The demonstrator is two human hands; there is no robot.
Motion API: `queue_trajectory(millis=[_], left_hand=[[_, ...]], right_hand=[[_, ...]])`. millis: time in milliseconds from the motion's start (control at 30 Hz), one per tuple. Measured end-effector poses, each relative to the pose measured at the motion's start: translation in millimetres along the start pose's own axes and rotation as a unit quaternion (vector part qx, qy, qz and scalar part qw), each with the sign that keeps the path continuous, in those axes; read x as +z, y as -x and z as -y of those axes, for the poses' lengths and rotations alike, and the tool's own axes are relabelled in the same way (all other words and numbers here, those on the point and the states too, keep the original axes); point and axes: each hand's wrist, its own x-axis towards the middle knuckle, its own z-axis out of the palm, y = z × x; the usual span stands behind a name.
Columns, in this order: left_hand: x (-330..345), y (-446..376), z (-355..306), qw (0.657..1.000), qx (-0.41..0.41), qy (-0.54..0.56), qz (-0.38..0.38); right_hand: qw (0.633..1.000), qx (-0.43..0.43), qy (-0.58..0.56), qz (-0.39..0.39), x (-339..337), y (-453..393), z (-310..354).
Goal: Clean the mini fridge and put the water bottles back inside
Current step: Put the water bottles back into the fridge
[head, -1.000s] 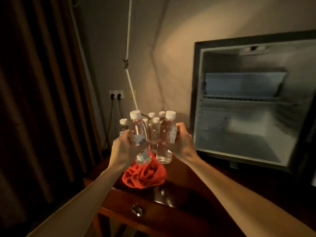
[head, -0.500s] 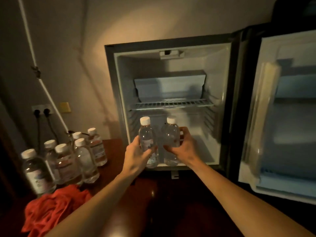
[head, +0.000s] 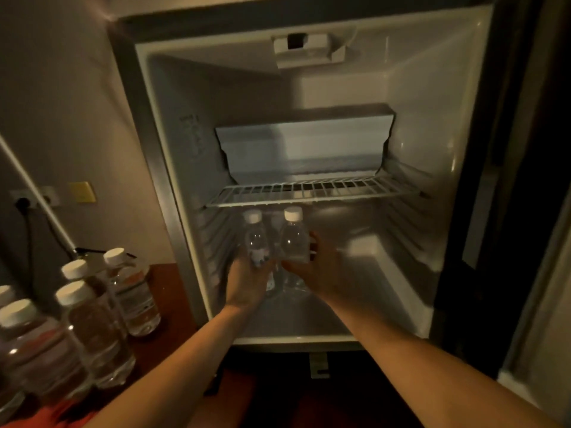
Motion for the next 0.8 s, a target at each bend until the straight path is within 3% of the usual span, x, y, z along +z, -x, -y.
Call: queue_trajectory(millis=[267,600,800], left_hand=[[11,-22,14,1.000,0.015,0.006,-0.013],[29,-46,25,0.998,-0.047,-0.002,-0.031],[19,-30,29,0.995,-0.097,-0.038,0.006]], right_hand=[[0.999,-0.011,0.000,-0.030,22,-26,-15],[0.998,0.016,0.050,-0.039,39,-44,-35],[0.998,0.037,0.046,-0.019,30,-40,-26]])
